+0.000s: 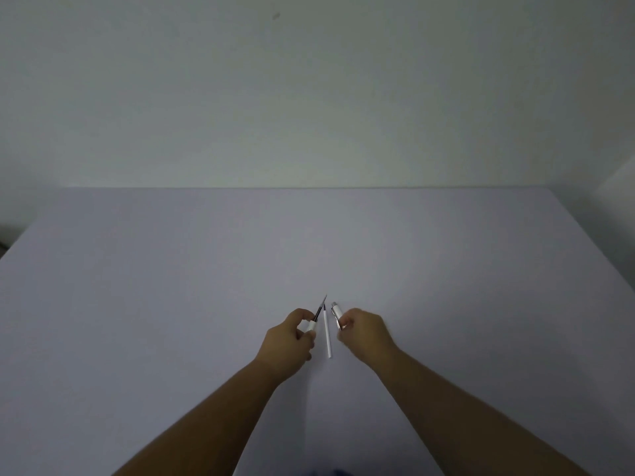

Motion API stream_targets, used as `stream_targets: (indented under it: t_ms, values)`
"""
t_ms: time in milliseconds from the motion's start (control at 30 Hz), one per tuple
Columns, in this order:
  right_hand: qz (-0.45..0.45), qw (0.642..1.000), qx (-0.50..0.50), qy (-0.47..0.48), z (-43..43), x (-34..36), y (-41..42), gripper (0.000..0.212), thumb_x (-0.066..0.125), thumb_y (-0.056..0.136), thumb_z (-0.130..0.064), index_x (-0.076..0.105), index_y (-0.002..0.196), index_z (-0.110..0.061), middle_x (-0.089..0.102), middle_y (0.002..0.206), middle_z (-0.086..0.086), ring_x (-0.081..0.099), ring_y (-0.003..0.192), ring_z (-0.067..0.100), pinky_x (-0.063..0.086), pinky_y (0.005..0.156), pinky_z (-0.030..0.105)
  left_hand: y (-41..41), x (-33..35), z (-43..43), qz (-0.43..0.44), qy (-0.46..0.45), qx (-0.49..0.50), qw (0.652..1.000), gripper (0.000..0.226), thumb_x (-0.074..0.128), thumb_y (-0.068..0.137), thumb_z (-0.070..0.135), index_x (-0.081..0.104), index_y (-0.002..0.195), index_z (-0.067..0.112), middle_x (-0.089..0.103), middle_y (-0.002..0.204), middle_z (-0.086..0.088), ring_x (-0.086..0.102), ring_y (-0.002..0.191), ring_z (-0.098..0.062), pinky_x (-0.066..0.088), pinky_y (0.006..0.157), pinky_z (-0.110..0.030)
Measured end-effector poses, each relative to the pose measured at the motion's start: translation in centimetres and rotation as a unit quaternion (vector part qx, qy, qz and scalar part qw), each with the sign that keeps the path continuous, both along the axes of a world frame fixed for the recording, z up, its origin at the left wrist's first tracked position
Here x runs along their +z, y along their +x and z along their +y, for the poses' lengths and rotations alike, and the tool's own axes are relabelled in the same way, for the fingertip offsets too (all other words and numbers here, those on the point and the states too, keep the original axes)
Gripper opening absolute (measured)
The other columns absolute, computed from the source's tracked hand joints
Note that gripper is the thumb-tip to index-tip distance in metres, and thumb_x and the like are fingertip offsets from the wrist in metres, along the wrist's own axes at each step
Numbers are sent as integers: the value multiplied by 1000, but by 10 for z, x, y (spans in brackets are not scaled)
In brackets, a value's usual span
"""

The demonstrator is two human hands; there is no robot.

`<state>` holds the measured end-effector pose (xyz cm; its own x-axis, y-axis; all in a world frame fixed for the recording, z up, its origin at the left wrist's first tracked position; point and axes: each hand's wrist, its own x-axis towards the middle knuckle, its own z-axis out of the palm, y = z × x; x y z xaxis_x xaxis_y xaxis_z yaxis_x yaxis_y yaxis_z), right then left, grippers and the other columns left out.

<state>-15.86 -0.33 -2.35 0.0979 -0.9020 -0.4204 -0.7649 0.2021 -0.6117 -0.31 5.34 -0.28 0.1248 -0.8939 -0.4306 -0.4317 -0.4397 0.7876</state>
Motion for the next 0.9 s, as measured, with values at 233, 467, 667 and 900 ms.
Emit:
stream_targets:
  t_ms: [233,467,667,900]
  values:
    - [67,992,75,-81,11,-17,5,17,49,83,-6,62,94,-9,67,98,13,62,92,29,38,67,24,-1,-11,2,-9,10,-4,1000,19,53,91,26,51,91,45,67,68,6,64,53,-5,56,62,-23]
    - [76,991,73,-84,9,-16,5,14,54,86,-12,63,95,-9,66,100,14,62,93,30,45,72,30,2,-12,4,-8,11,-11,1000,15,52,91,26,52,97,40,66,69,5,64,56,-7,55,62,-24]
    - [1,997,-25,-80,6,0,5,20,52,89,-21,65,87,-7,67,84,13,61,79,29,48,67,32,0,-10,1,-7,9,-14,1000,15,52,92,24,53,98,37,66,71,2,64,57,-10,55,64,-26]
    - [-271,952,-108,92,-4,20,8,11,63,85,-26,70,81,-17,64,77,-2,54,69,13,48,69,28,-11,-4,-6,-6,0,-31,1000,17,52,93,24,54,108,32,66,73,4,64,59,-9,54,63,-21]
